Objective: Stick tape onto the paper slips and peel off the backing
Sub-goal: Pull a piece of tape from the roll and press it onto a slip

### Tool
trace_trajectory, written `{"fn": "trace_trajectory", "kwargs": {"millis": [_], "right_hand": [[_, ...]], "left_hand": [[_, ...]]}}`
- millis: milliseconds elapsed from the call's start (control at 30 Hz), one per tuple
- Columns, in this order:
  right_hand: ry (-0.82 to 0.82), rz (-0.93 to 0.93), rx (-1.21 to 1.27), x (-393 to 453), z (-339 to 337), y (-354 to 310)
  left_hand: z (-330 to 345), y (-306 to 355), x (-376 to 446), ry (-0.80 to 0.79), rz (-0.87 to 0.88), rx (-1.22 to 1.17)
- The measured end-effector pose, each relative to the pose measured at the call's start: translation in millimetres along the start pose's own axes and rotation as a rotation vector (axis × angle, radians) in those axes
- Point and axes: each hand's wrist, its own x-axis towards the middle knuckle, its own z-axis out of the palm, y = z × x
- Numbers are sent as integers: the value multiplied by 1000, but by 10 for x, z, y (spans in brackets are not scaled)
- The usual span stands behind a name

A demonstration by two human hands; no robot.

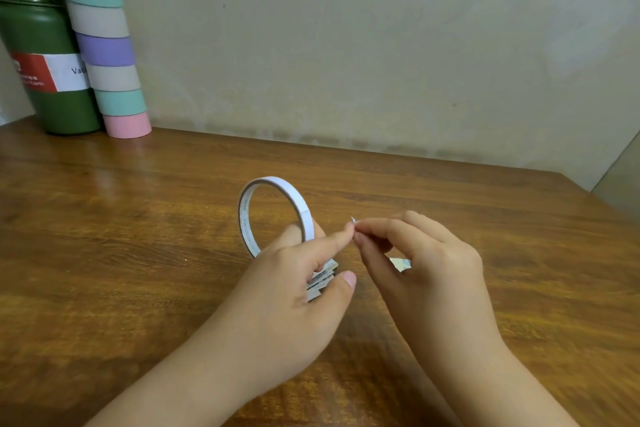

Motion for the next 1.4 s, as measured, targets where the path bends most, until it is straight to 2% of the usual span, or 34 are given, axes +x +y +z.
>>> {"fn": "trace_trajectory", "kwargs": {"millis": [100,300,467,767,1067,1400], "right_hand": [[-14,67,63,4,-6,-25],[-110,388,357,35,-51,-94],[-154,518,485,72,-92,-122],[-188,524,470,92,-131,-126],[-276,554,485,107,-146,-125],[-255,554,515,106,-157,-136]], "left_hand": [[-2,-12,4,11,34,42],[25,-43,0,23,75,103],[12,-66,1,24,89,128],[18,-77,-12,6,110,177],[-5,-119,-4,9,129,363],[-9,-55,9,19,-4,47]]}}
